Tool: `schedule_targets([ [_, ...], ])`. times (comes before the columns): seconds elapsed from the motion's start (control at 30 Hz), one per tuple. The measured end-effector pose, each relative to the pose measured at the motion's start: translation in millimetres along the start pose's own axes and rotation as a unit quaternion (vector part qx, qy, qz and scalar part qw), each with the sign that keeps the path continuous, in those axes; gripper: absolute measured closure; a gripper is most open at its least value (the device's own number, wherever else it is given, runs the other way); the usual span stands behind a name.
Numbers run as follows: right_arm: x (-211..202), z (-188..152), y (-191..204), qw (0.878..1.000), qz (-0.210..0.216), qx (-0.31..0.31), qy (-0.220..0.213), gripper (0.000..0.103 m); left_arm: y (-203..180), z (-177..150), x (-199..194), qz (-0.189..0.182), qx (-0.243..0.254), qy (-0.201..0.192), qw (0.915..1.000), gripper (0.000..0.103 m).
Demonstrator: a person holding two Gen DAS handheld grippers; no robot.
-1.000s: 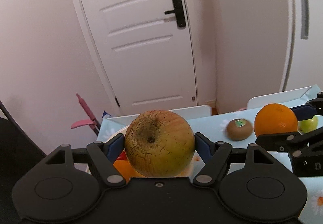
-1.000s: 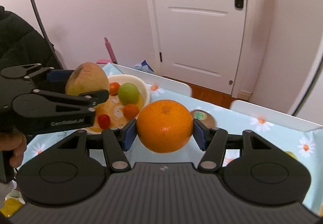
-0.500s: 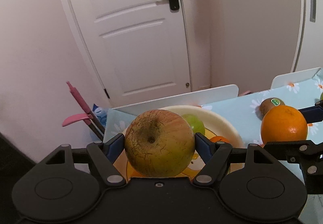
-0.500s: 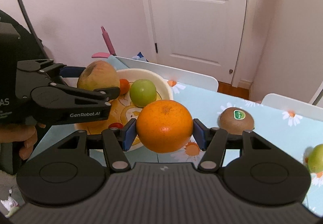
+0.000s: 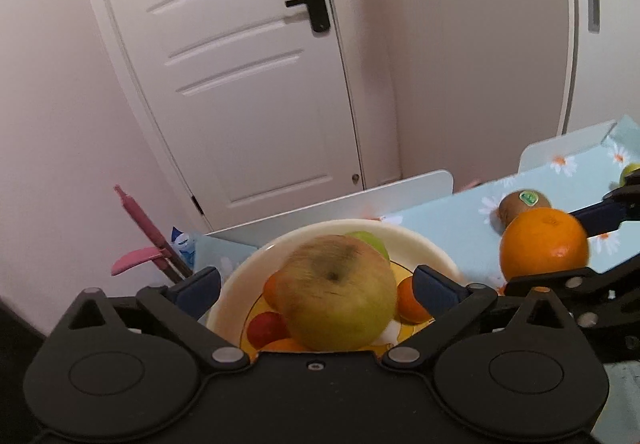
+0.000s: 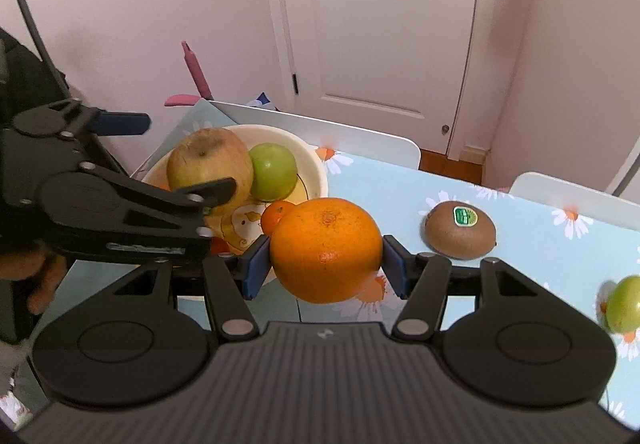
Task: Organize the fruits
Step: 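Carry apple and orange over the cream bowl and open both tools to drop them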
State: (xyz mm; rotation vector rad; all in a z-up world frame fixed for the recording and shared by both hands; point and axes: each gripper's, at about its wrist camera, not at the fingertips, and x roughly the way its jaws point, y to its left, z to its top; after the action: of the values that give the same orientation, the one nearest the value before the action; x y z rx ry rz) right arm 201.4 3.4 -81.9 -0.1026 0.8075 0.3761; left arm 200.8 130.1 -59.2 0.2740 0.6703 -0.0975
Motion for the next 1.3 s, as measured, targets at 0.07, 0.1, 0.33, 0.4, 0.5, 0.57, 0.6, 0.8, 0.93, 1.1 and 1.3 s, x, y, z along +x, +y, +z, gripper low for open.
schedule_targets([
  [0.07, -1, 1, -1, 1.0, 0.005, -0.006, 0.0, 0.029, 2, -2, -9, 0.01, -0.01, 0.004, 0.9999, 0.0],
  [0.1, -2, 2, -2, 1.0, 0.009, -0.01, 0.0, 0.029, 3, -4, -14, 0.016, -0.015, 0.005, 0.9998, 0.0],
  [0.33, 0, 4, 3, 0.998, 0.04, -0.046, 0.003, 0.029, 4, -22, -47, 0.049, -0.07, 0.021, 0.9961, 0.0],
  [0.4, 2, 4, 6, 0.997, 0.049, -0.056, 0.005, 0.029, 4, -27, -55, 0.056, -0.085, 0.024, 0.9946, 0.0],
  [0.5, 8, 3, 13, 0.995, 0.062, -0.071, 0.009, 0.029, 3, -35, -64, 0.066, -0.1, 0.029, 0.9924, 0.0],
  [0.57, 12, 3, 19, 0.994, 0.069, -0.083, 0.011, 0.029, 3, -39, -68, 0.074, -0.104, 0.032, 0.9913, 0.0],
  [0.6, 14, 2, 21, 0.994, 0.072, -0.087, 0.011, 0.029, 3, -41, -70, 0.077, -0.107, 0.033, 0.9907, 0.0],
  [0.8, 28, 1, 35, 0.991, 0.08, -0.105, 0.006, 0.029, 6, -51, -78, 0.094, -0.127, 0.034, 0.9869, 0.0],
  [0.93, 35, -2, 39, 0.99, 0.08, -0.112, 0.008, 0.025, 7, -57, -80, 0.097, -0.13, 0.036, 0.9861, 0.0],
  [1.1, 31, -4, 40, 0.99, 0.074, -0.117, -0.018, 0.0, 7, -62, -78, 0.096, -0.132, 0.04, 0.9858, 0.0],
  [1.3, 24, -5, 36, 0.992, 0.069, -0.105, -0.017, 0.0, 5, -64, -81, 0.09, -0.129, 0.04, 0.9868, 0.0],
])
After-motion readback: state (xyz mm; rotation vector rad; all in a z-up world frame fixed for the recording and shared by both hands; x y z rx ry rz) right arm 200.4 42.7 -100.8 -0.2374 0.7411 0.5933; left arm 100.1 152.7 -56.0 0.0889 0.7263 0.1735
